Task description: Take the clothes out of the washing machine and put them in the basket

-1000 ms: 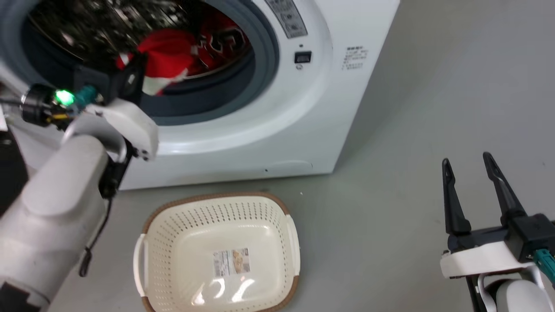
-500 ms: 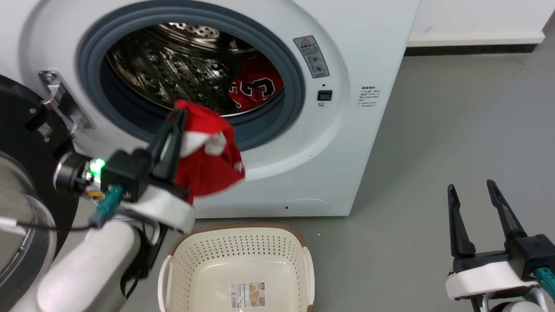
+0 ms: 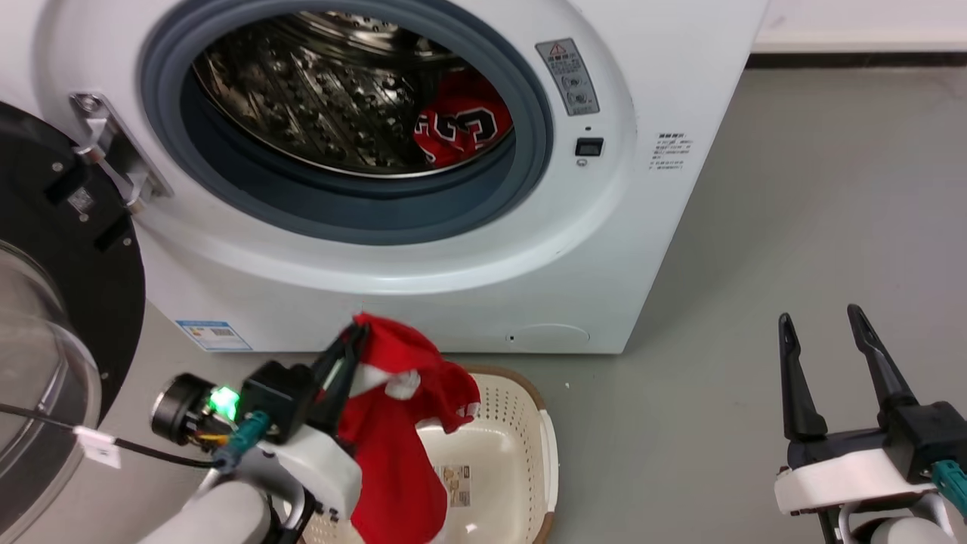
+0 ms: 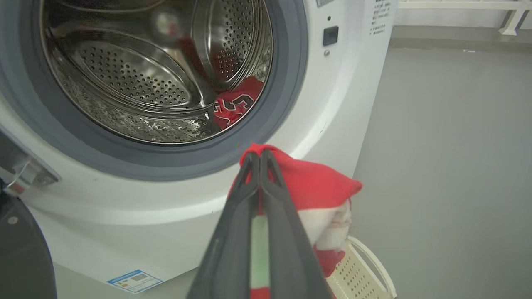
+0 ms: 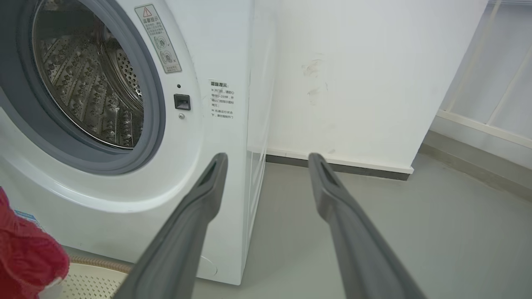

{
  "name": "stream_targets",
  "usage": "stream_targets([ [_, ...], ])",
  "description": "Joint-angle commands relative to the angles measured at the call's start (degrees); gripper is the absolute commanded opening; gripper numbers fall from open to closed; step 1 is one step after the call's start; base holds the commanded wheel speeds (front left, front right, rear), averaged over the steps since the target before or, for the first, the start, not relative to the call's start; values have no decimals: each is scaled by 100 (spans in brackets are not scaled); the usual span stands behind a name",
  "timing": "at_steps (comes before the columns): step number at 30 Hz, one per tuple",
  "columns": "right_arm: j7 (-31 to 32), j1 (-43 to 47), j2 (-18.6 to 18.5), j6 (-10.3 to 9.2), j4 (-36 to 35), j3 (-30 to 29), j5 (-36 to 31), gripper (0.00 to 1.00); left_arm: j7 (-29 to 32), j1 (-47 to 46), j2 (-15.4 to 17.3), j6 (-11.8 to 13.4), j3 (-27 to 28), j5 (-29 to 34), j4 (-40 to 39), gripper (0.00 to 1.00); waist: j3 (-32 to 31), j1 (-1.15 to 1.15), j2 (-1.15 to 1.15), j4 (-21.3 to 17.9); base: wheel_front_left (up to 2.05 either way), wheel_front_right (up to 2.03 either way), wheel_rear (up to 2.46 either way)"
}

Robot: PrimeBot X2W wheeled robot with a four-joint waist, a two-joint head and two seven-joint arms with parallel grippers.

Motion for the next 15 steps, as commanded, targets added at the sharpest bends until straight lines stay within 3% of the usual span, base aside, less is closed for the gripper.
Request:
stream_targets([
  [1, -13, -55, 8, -8, -13, 21, -30, 100, 13, 76, -10, -47, -47, 46, 119, 0, 133, 0, 0, -28, 0, 0, 0],
  [15, -13, -544, 8, -8, -186, 126, -158, 100, -218, -518, -959, -918, -442, 9, 3152, 0, 1332, 0, 0, -565, 0, 0, 0],
])
